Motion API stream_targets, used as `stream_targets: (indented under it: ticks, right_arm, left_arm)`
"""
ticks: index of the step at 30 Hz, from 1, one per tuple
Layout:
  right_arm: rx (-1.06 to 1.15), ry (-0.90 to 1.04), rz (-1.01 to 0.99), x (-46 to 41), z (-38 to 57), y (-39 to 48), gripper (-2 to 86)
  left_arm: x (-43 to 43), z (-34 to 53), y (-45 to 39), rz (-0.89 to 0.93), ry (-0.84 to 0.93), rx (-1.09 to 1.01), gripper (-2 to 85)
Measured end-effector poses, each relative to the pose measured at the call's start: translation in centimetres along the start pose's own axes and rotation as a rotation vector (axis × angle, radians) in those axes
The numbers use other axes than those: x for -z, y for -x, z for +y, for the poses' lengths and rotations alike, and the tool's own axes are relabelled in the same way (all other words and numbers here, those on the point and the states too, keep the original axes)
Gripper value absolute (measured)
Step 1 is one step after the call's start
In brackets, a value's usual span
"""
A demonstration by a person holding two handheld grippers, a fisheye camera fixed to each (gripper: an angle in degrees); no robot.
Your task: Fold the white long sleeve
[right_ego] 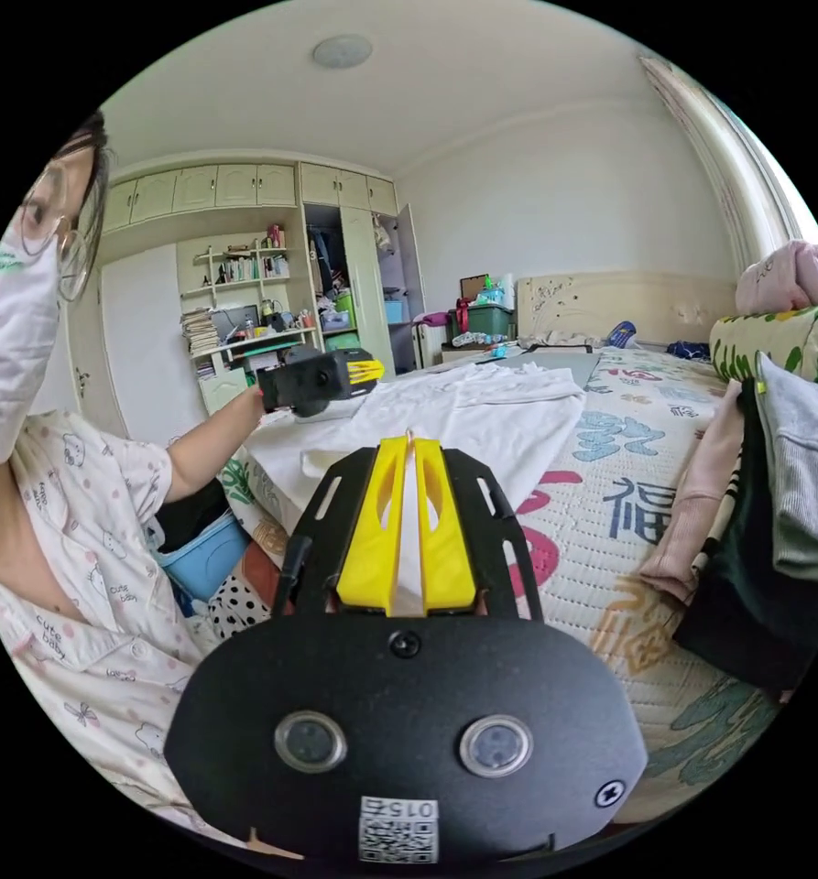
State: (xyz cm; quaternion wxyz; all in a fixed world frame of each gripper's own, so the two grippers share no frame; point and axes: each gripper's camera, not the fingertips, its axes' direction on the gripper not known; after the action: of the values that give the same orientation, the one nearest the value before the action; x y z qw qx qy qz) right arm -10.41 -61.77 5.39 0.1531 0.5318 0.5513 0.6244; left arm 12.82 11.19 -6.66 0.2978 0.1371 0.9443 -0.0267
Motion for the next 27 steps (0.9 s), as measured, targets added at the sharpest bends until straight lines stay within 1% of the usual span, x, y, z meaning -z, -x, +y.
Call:
stream_targets:
  ticks: [2,7,10,14,15,17,19,22,27]
  right_arm:
    - [-0.005,0.004,-0.029,1.3,-0.5,-1.3,0.1]
    - [0.033,0.003,-0.052,3.7,-1.9,-3.0,-0.4]
    - [0.034,-0.004,-0.036,5.3,-3.6,-4.7,-0.4]
    - [-0.053,-0.068,-0.037,7.1,-6.1,-8.2,-0.4]
    - [-0.076,-0.065,-0.053,7.2,-6.4,-8.7,-0.4]
    - [-0.132,-0.049,-0.166,7.3,-7.4,-10.6,-0.4]
    - [-0.152,-0.064,-0.216,7.8,-8.0,-11.2,-0.4]
    - [-0.161,-0.079,-0.213,8.7,-9.1,-10.8,-0.4]
    - [-0.128,-0.049,-0.233,9.0,-11.3,-9.5,-0.4]
  left_arm:
    - [0.0,-4.5,-0.9,-0.09,0.076,-0.163,-0.1]
    - [2.9,-10.6,-0.8,-0.152,0.106,-0.352,-0.2]
    - [5.3,-13.3,2.0,-0.163,0.093,-0.345,-0.2]
    - [8.0,-16.5,5.9,-0.183,0.097,-0.323,-0.2]
    - [8.3,-17.0,6.4,-0.183,0.097,-0.323,-0.2]
    - [9.4,-18.6,8.4,-0.184,0.097,-0.324,-0.2]
    - [10.2,-19.7,9.9,-0.185,0.097,-0.324,-0.2]
    - [11.2,-21.4,12.3,-0.187,0.097,-0.325,-0.2]
    - [12.2,-23.6,15.9,-0.189,0.098,-0.327,-0.2]
